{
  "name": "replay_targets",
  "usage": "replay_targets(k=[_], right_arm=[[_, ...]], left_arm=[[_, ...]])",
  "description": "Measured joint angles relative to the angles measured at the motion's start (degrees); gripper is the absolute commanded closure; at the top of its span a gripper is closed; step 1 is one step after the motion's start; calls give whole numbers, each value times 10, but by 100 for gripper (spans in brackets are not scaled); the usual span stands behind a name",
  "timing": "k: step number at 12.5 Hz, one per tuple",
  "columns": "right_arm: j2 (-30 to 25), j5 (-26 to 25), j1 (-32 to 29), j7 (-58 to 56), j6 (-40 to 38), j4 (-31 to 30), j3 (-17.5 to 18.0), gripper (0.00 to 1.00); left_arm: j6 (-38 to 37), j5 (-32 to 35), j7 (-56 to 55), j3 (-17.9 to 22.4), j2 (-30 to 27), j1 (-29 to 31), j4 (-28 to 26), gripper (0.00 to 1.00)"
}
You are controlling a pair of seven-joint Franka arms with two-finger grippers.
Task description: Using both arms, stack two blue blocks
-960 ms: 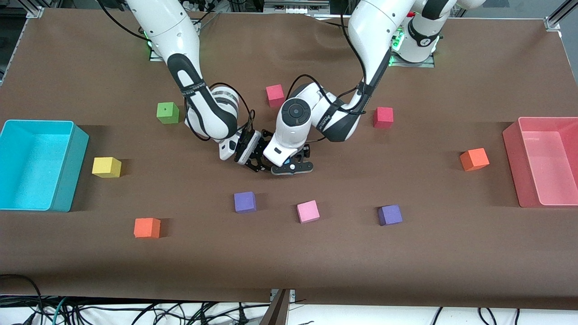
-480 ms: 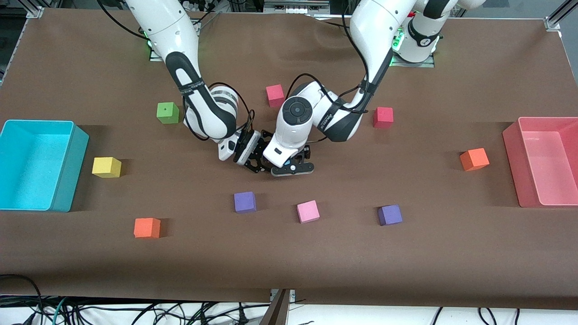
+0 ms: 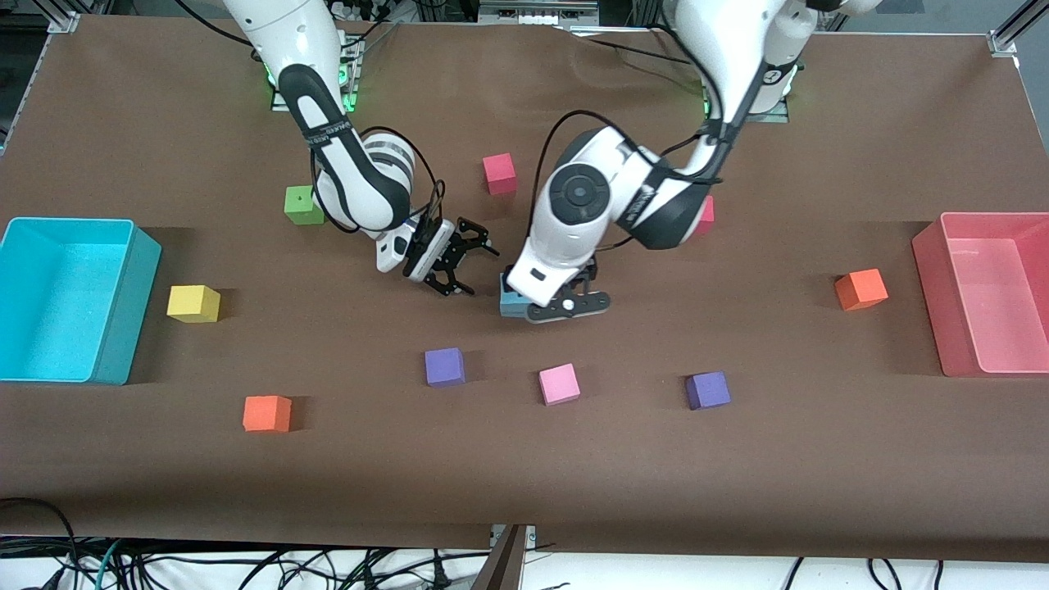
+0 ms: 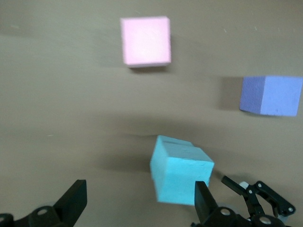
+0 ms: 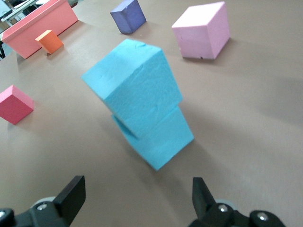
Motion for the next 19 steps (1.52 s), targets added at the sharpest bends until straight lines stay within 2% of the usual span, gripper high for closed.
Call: replay_targets(k=[2,4,8,12,14,16,19], right_arm=[[-22,-10,0,54,0,-29,0,1],[-46,-50,-3,138,-9,-52,-1,1],[-73,-144,-32,307,-97,-70,-12,1],[-91,-351,-50,502,-190,-62,-66,1],[-110,-470,-70,588,-204,-57,-70,1],[-124,-620,-86,705,-224,-31,-71,1],[-137,-817,-100,879,-284,26,-72,1]], left_arm=[[-24,0,5,-30,-55,63,-33,0],[-57,0,38,-50,-114,126,-76,0],[-178,5,164,-51,-227,214,-123,0],[-205,55,334,-31,-309,260,-176,0],[-218,58,394,-13,-339,283,-193,0],[-223,77,437,8,-353,291,-201,0],[-223,84,446,8,-355,291,-206,0]])
